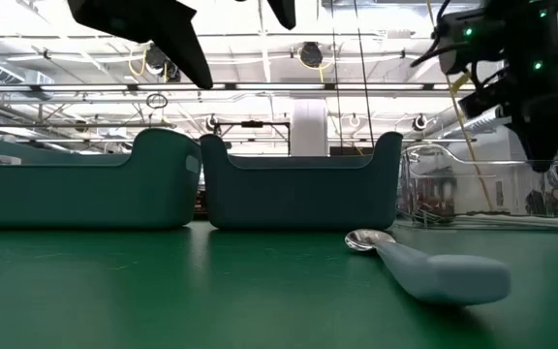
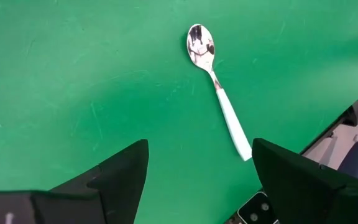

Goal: Sort silverware by color (type)
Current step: Put the white spoon into the transparent bin, then put the blue spoon into the green bin

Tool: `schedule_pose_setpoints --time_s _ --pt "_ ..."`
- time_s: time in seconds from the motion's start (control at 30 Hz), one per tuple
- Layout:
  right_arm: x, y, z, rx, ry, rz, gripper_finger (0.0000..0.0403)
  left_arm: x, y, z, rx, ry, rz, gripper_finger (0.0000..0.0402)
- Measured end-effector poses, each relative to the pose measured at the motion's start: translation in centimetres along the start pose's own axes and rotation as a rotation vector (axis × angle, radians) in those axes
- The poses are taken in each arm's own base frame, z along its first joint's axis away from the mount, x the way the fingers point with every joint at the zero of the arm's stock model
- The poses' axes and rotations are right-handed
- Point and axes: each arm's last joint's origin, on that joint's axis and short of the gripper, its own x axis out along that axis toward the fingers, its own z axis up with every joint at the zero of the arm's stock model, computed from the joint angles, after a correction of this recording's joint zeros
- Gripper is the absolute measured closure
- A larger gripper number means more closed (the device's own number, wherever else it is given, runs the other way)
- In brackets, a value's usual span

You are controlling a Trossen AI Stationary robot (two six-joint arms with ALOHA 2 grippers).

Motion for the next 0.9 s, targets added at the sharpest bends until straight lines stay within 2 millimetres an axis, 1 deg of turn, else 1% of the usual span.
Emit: schedule_pose_setpoints --time_s 0.17,0.3,0.43,0.53,0.6,0.8,0.9 --pt "0.4 -0.1 0.6 0.008 -0.025 0.001 0.0325 -0.1 -0.1 -0.4 -0.008 0.002 -0.002 0.0112" --pt "0.0 -0.3 0.5 0.044 -0.037 -0.013 0.0301 -0.1 -0.1 -0.6 -0.007 0.003 -0.010 0.0112" --pt "-1.6 -0.7 0.0 0.117 -0.072 0.003 0.0282 -0.2 -0.5 -1.0 0.057 -0.009 -0.046 0.0112" --pt "-3.4 -1.0 -0.8 0.180 -0.157 0.040 0.0275 -0.2 -0.5 -1.4 0.073 -0.006 -0.041 0.0112" --pt "-4.5 -1.1 -1.3 0.225 -0.223 0.077 0.0274 -0.2 -0.5 -1.3 0.070 -0.009 -0.039 0.0112" --pt "-7.6 -1.3 -2.7 0.326 -0.413 0.288 0.0273 -0.2 -0.5 -1.2 0.075 -0.019 -0.044 0.0112" --pt "-8.4 -1.2 -3.2 0.358 -0.467 0.353 0.0273 0.4 -1.2 -1.3 0.116 -0.048 -0.096 0.0112"
